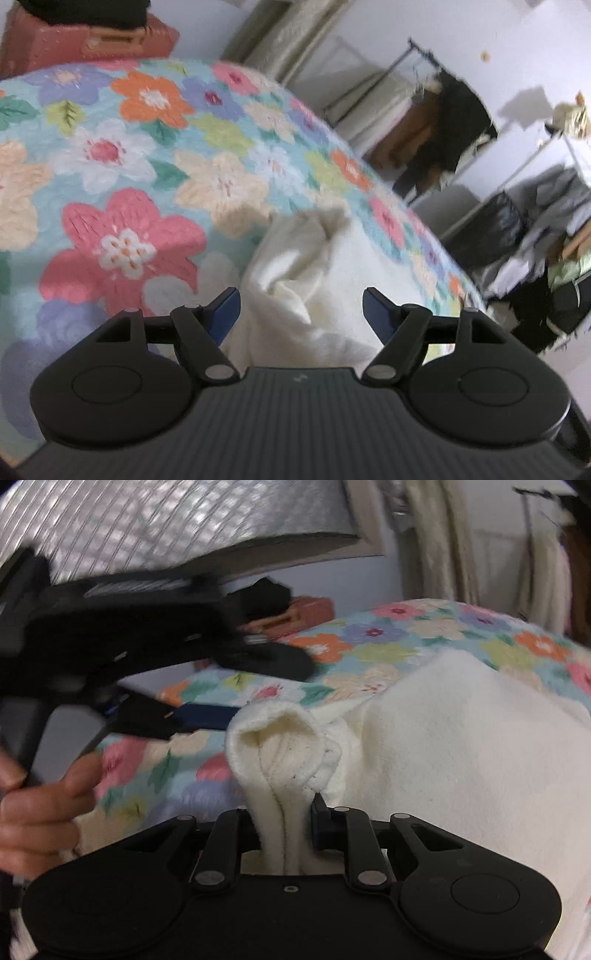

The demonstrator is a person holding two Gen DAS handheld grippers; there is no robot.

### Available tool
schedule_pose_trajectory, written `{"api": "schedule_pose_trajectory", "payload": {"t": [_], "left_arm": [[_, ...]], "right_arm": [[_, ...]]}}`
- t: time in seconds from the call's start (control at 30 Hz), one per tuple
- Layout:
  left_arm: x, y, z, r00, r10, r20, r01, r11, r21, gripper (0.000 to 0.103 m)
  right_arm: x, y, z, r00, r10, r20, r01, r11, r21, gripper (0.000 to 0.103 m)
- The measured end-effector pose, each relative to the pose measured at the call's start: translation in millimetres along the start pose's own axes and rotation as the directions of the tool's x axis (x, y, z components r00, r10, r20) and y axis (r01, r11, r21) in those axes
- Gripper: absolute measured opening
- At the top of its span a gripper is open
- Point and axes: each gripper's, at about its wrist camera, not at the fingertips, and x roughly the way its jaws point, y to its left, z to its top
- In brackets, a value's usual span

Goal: Fold clothes

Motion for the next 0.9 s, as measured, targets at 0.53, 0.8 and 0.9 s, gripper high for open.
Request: {"api": "schedule_pose_trajectory", "payload": {"t": [0.53, 0.8, 0.9], "left_arm": [[37.8, -21.5, -17.9, 0.927, 0.368, -0.079, -0.34, 0.909, 0.242, 0.075], [31.1, -15.3, -14.5, 0.936, 0.344, -0.078, -0.322, 0.923, 0.208, 0.074], [27.6, -12.1, -11.6, 0.941, 0.332, -0.061, -0.316, 0.931, 0.184, 0.073]], "right_arm": [[-63.5, -54.5, 1.7, 0.987, -0.152, 0.045, 0.146, 0.981, 0.125, 0.057], [-52.8, -126.6, 11.0, 0.961, -0.275, 0.011, 0.258, 0.914, 0.314, 0.059], [-37.1, -122.3, 3.3, 0.974, -0.225, 0.017, 0.209, 0.927, 0.311, 0.059]]}}
